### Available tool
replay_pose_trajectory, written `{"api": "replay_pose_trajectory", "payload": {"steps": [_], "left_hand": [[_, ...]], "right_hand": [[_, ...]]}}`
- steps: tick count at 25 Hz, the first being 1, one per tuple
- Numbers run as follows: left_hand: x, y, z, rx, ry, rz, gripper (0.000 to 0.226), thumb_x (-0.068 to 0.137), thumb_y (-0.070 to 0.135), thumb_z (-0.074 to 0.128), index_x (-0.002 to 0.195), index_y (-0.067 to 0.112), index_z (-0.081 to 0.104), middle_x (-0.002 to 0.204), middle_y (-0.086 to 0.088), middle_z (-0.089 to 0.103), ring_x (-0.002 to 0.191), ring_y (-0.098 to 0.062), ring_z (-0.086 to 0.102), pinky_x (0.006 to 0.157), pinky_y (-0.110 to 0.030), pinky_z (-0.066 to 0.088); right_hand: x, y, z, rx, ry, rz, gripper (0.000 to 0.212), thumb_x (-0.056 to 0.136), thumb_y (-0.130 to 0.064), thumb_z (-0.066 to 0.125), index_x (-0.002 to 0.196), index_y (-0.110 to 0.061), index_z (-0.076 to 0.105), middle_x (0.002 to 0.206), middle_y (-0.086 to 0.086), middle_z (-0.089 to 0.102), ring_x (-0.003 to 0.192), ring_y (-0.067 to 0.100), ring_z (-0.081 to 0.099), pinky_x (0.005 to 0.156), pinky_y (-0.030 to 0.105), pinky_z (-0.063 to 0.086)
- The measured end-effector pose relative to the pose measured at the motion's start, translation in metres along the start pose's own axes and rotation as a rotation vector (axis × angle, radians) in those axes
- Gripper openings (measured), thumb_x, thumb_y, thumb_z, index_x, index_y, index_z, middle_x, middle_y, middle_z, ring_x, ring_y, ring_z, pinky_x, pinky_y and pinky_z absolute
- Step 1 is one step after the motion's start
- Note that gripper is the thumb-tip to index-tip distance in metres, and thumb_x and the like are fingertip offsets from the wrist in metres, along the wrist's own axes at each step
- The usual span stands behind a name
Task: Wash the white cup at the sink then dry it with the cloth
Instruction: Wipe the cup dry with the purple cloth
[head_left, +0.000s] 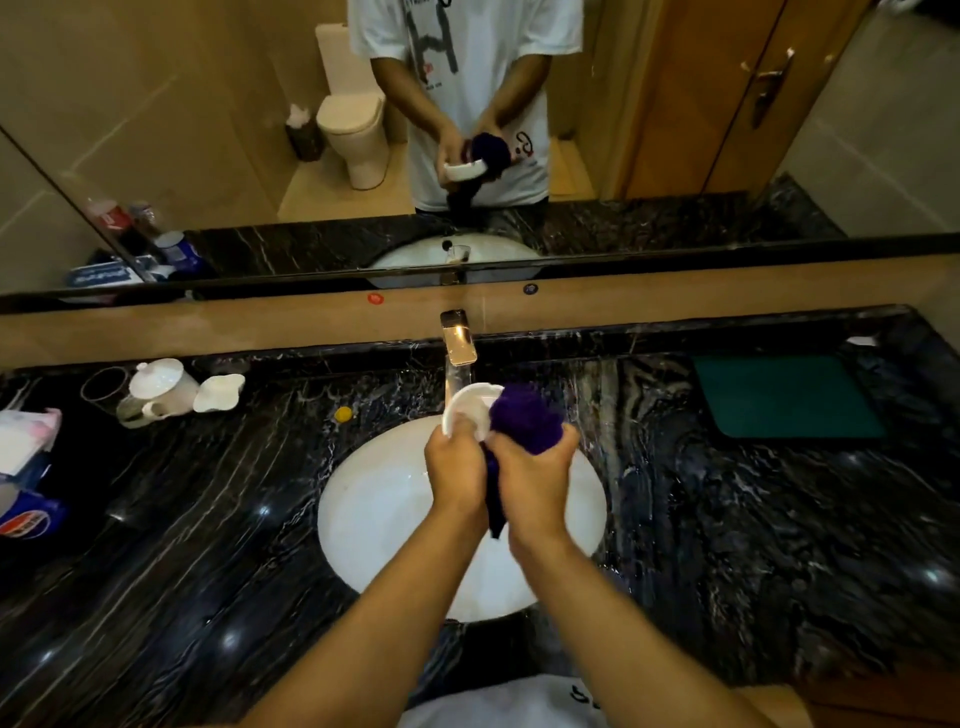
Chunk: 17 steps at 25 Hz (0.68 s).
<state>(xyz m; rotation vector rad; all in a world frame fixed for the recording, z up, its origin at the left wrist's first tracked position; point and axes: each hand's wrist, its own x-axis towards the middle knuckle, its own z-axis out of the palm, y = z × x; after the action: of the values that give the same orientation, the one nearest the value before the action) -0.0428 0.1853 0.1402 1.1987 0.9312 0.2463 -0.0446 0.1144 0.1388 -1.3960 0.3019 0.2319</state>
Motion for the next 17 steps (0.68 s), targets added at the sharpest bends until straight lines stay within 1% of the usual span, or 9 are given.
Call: {"api": "replay_pose_trajectory", "payload": {"steps": [2, 4, 6, 8, 10, 11, 13, 15, 17], "left_hand": [[0.002, -0.008, -0.001, -0.183, 0.062, -0.121, 0.020, 0.102, 0.021, 0.050, 0.100, 0.016, 0.069, 0.091, -0.010, 0.075, 0.082, -0.026, 0.072, 0.064, -0.034, 0.058], [0.010, -0.011, -0.010, -0.185, 0.046, -0.116, 0.020, 0.106, 0.024, 0.048, 0.098, 0.020, 0.066, 0.093, -0.011, 0.073, 0.084, -0.028, 0.070, 0.066, -0.036, 0.059], [0.021, -0.015, -0.020, -0.137, -0.013, -0.085, 0.023, 0.109, 0.030, 0.044, 0.108, 0.020, 0.065, 0.100, -0.012, 0.071, 0.089, -0.031, 0.068, 0.068, -0.039, 0.058], [0.032, -0.021, -0.024, -0.103, -0.136, -0.090, 0.029, 0.110, 0.029, 0.042, 0.128, 0.014, 0.059, 0.112, -0.013, 0.067, 0.101, -0.035, 0.065, 0.063, -0.041, 0.060], [0.036, -0.030, -0.017, -0.057, -0.258, -0.128, 0.029, 0.110, 0.025, 0.043, 0.134, 0.012, 0.055, 0.122, -0.014, 0.061, 0.108, -0.037, 0.062, 0.059, -0.039, 0.063], [0.036, -0.035, -0.010, -0.020, -0.307, -0.137, 0.028, 0.110, 0.024, 0.045, 0.133, 0.012, 0.055, 0.124, -0.013, 0.060, 0.109, -0.037, 0.061, 0.060, -0.040, 0.064], [0.032, -0.045, 0.008, 0.047, -0.382, -0.152, 0.029, 0.109, 0.023, 0.046, 0.134, 0.012, 0.056, 0.127, -0.013, 0.059, 0.112, -0.038, 0.061, 0.063, -0.042, 0.065], [0.026, -0.050, 0.030, 0.058, -0.443, -0.171, 0.027, 0.109, 0.023, 0.048, 0.131, 0.013, 0.059, 0.127, -0.013, 0.060, 0.111, -0.036, 0.061, 0.062, -0.040, 0.064], [0.020, -0.053, 0.054, 0.066, -0.482, -0.178, 0.021, 0.108, 0.023, 0.048, 0.122, 0.015, 0.063, 0.126, -0.014, 0.061, 0.108, -0.034, 0.062, 0.060, -0.037, 0.064]], "right_hand": [[-0.005, 0.010, 0.004, -0.032, -0.047, 0.009, 0.061, 0.062, -0.025, 0.083, 0.110, -0.037, 0.048, 0.103, -0.006, 0.073, 0.088, 0.006, 0.073, 0.069, 0.022, 0.059], [0.006, 0.007, -0.009, -0.080, -0.163, 0.080, 0.063, 0.059, -0.024, 0.084, 0.111, -0.035, 0.052, 0.106, -0.005, 0.073, 0.090, 0.009, 0.074, 0.069, 0.023, 0.060], [0.017, 0.006, -0.035, -0.118, -0.192, 0.113, 0.066, 0.056, -0.024, 0.084, 0.114, -0.030, 0.054, 0.107, 0.000, 0.073, 0.091, 0.015, 0.075, 0.068, 0.028, 0.060], [0.022, 0.005, -0.057, -0.100, -0.093, 0.155, 0.072, 0.056, -0.028, 0.083, 0.123, -0.023, 0.055, 0.111, 0.007, 0.073, 0.096, 0.024, 0.074, 0.078, 0.041, 0.060], [0.026, 0.007, -0.080, 0.118, -0.028, 0.226, 0.070, 0.063, -0.033, 0.077, 0.127, -0.008, 0.061, 0.109, 0.018, 0.073, 0.091, 0.030, 0.072, 0.078, 0.043, 0.059], [0.028, 0.007, -0.093, 0.272, -0.024, 0.244, 0.061, 0.068, -0.034, 0.070, 0.120, -0.003, 0.067, 0.102, 0.021, 0.072, 0.085, 0.032, 0.071, 0.075, 0.041, 0.059], [0.033, 0.002, -0.118, 0.445, 0.025, 0.249, 0.037, 0.080, -0.028, 0.057, 0.103, -0.006, 0.076, 0.092, 0.020, 0.074, 0.078, 0.030, 0.072, 0.069, 0.038, 0.060], [0.041, -0.004, -0.140, 0.416, 0.121, 0.202, 0.025, 0.089, -0.014, 0.053, 0.106, -0.013, 0.072, 0.093, 0.015, 0.076, 0.077, 0.026, 0.074, 0.066, 0.036, 0.060], [0.055, -0.009, -0.161, 0.276, 0.203, 0.108, 0.025, 0.094, -0.006, 0.058, 0.117, -0.015, 0.060, 0.096, 0.009, 0.077, 0.077, 0.020, 0.076, 0.062, 0.033, 0.060]]}}
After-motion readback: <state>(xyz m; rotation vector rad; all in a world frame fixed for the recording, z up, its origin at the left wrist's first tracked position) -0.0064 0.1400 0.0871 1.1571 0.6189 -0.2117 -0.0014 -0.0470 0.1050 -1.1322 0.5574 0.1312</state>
